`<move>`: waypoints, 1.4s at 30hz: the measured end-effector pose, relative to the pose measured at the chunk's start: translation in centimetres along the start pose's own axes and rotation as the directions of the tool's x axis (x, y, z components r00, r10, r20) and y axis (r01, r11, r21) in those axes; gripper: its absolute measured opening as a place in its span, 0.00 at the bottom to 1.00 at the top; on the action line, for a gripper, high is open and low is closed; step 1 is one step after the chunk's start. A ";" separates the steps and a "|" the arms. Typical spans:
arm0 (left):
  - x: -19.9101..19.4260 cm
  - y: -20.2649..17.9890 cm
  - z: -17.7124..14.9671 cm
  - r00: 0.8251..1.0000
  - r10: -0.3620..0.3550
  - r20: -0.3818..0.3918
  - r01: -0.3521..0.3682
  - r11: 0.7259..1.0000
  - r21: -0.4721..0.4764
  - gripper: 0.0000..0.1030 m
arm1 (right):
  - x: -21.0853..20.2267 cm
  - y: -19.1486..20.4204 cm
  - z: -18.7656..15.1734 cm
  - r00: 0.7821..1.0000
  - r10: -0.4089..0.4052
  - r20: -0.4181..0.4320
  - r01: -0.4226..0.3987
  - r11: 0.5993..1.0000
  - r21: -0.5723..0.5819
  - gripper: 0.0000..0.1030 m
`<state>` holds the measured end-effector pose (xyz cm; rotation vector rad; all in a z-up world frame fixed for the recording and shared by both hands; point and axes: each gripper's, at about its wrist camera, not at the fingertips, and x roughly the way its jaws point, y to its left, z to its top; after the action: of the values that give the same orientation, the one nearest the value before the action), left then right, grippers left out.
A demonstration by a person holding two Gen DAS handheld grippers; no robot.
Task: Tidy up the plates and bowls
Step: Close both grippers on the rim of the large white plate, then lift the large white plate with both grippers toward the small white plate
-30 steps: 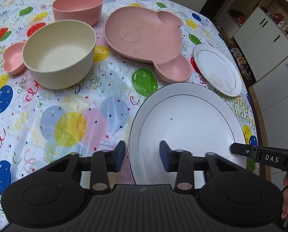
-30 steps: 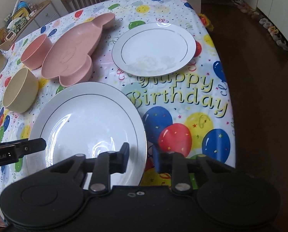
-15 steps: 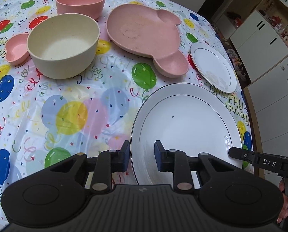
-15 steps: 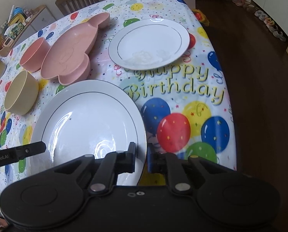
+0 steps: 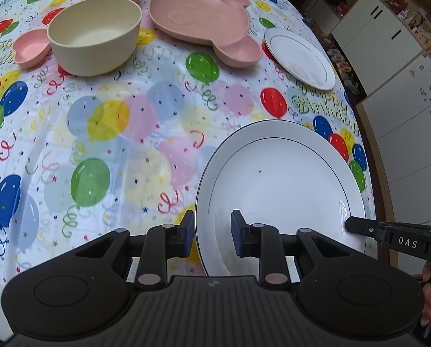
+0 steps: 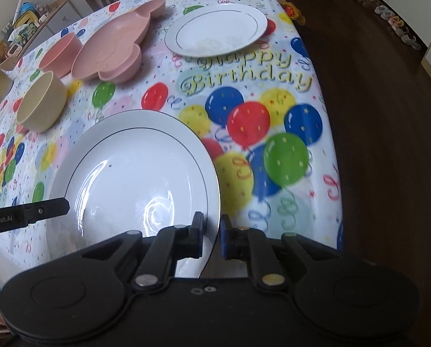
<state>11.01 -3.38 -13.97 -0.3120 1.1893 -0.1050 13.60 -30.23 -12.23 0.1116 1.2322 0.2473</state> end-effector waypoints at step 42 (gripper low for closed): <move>-7.0 -2.9 1.7 0.973 -0.026 0.231 -0.015 0.985 0.174 0.64 | -7.1 5.0 1.0 0.972 -0.081 0.219 0.112 0.985 -0.134 0.67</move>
<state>10.18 -4.09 -6.25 -0.1676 0.9391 -0.1715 11.67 -27.12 -4.27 -0.0477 0.9995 0.2331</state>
